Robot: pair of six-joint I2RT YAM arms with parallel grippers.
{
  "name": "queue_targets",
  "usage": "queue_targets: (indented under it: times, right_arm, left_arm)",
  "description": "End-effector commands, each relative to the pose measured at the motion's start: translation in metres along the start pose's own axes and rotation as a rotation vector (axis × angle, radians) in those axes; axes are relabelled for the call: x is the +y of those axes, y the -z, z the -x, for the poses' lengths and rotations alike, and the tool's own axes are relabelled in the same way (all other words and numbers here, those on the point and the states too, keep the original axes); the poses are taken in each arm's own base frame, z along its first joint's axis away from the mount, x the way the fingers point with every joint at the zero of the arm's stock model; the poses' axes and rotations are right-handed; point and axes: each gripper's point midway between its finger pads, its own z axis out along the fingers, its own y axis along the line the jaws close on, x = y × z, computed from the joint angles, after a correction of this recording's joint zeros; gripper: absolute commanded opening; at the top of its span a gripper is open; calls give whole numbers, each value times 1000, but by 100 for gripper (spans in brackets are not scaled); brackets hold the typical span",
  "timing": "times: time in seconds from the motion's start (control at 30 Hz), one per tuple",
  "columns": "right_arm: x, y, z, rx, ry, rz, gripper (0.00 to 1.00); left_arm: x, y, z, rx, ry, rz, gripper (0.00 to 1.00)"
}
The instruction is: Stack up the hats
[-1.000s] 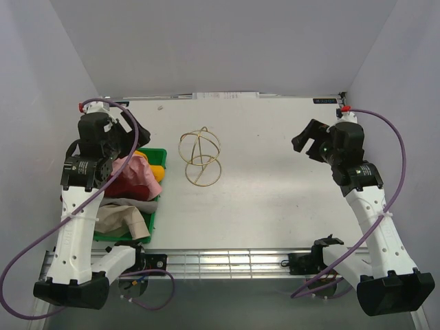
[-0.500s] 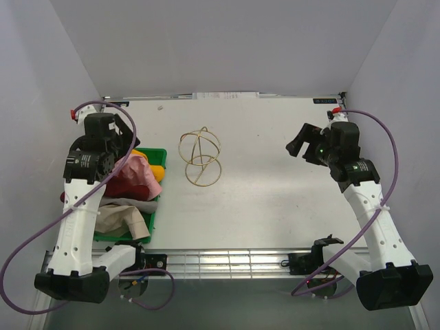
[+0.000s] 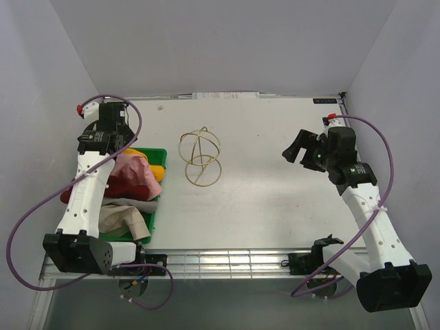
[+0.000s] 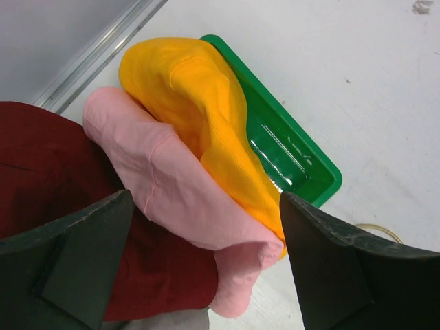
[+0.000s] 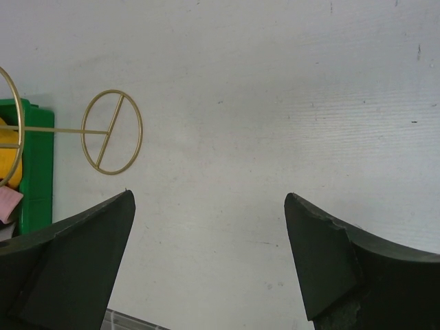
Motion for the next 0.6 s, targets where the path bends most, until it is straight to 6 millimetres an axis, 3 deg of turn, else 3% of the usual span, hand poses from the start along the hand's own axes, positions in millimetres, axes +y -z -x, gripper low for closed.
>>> queue_targets:
  times: [0.0,0.27,0.57]
  right_arm:
    - [6,3,5,-30,16,33,95]
    - [4,1,0,-21,11,32,95]
    - [3,-4,-4,-8,1,35,96]
  left_arm:
    - [4,-9,25,-57,23,49,98]
    - [13,-40,23,-31,47,100,96]
    - [0,-65,13,29,62,71,86]
